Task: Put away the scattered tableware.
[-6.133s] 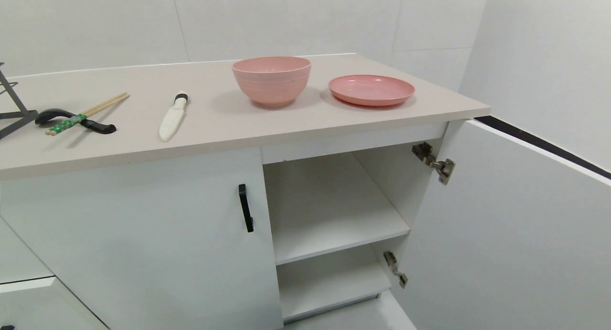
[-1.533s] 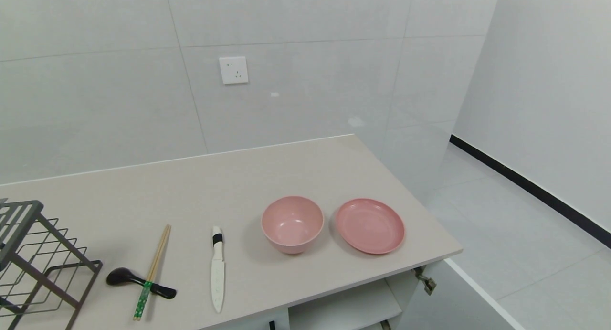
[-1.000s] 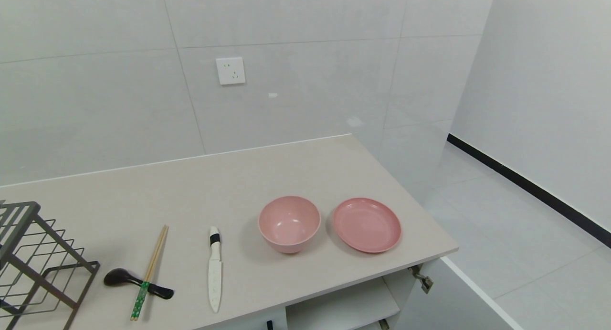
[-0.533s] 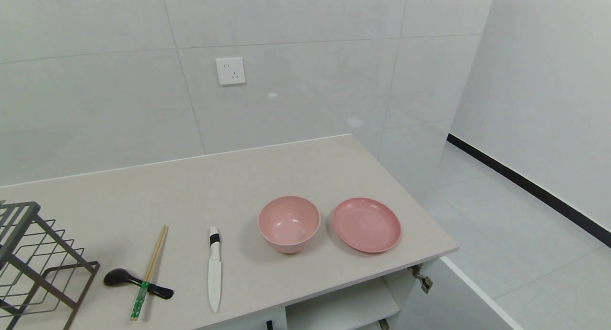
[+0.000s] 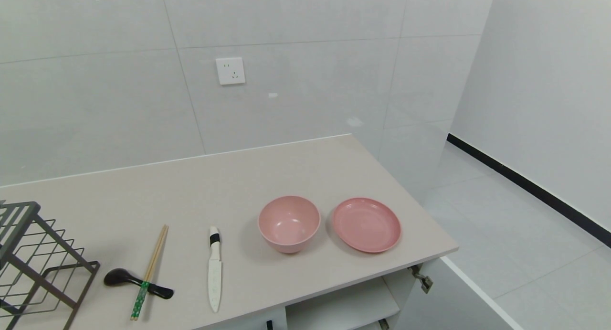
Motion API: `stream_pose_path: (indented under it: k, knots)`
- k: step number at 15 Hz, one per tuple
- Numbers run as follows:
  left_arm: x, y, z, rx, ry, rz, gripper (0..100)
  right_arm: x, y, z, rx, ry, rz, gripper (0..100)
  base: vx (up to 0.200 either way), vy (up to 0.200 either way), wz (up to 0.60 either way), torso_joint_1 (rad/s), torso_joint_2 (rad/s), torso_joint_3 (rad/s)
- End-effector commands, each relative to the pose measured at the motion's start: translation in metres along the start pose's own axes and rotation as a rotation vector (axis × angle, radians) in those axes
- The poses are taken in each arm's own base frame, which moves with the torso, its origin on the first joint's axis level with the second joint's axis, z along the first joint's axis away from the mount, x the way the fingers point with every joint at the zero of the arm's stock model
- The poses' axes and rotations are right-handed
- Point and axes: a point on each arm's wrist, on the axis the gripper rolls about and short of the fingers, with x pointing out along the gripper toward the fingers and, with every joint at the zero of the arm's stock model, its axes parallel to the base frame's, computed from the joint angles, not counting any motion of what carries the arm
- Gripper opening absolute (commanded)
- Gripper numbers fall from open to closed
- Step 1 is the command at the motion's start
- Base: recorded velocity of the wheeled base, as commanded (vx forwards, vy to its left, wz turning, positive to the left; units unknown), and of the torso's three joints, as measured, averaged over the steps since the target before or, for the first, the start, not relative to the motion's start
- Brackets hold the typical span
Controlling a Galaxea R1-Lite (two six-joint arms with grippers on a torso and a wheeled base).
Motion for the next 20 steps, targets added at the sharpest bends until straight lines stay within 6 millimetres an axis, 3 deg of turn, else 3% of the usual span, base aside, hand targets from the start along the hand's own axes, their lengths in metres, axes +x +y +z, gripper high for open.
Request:
stream_pose_path:
  k: [1, 2, 10, 15, 20]
  knots:
    - [0.000, 0.000, 0.000, 0.000, 0.002, 0.000, 100, 0.066, -0.022, 0.007, 0.047, 0.234, 0.090, 100, 0.000, 0.000, 0.00, 0.000, 0.00, 0.000]
    - [0.000, 0.000, 0.000, 0.000, 0.001, 0.000, 100, 0.067, -0.023, 0.006, 0.047, 0.238, 0.090, 100, 0.000, 0.000, 0.00, 0.000, 0.00, 0.000]
    - [0.000, 0.000, 0.000, 0.000, 0.002, 0.002, 100, 0.139, -0.046, -0.025, 0.037, 0.389, 0.120, 100, 0.000, 0.000, 0.00, 0.000, 0.00, 0.000]
    - [0.000, 0.000, 0.000, 0.000, 0.002, 0.002, 100, 0.162, -0.038, -0.037, 0.042, 0.459, 0.216, 100, 0.000, 0.000, 0.00, 0.000, 0.00, 0.000]
    - [0.000, 0.000, 0.000, 0.000, 0.001, 0.002, 100, 0.210, -0.037, -0.045, 0.048, 0.522, 0.275, 100, 0.000, 0.000, 0.00, 0.000, 0.00, 0.000]
